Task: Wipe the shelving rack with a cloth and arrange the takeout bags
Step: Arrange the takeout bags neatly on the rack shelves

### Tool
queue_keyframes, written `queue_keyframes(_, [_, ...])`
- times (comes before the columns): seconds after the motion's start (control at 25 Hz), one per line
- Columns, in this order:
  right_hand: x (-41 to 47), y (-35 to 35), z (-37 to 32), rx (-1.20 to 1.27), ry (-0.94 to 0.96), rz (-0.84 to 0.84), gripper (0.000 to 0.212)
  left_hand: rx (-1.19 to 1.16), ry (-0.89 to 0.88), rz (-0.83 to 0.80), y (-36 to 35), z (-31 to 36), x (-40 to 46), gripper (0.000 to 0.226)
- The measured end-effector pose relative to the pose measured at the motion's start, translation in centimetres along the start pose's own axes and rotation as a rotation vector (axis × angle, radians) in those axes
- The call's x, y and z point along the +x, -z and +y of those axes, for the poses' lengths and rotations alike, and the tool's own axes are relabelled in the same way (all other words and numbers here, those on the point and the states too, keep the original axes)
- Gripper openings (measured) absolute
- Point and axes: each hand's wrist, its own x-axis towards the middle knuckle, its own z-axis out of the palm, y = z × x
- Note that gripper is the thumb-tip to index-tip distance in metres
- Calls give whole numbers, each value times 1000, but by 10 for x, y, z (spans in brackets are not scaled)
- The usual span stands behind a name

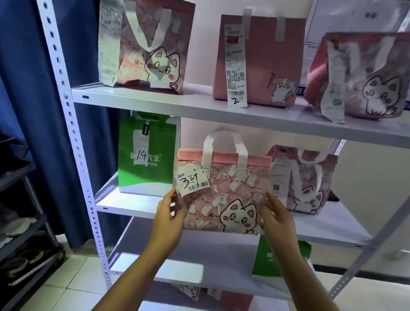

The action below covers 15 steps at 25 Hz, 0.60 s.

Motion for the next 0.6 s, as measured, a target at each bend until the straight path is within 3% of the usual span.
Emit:
queue_keyframes(0.24, [49,-21,16,-69,-82,-21,47,-5,41,-65,-16,-30,53,52])
queue_keyframes(0.48, [94,-41,28,-182,-139,-2,69,30,31,-139,-31,-47,107,62])
queue_keyframes(0.6, [109,-55,35,-229,-173,49,59,66,18,-168,-38,-52,130,61])
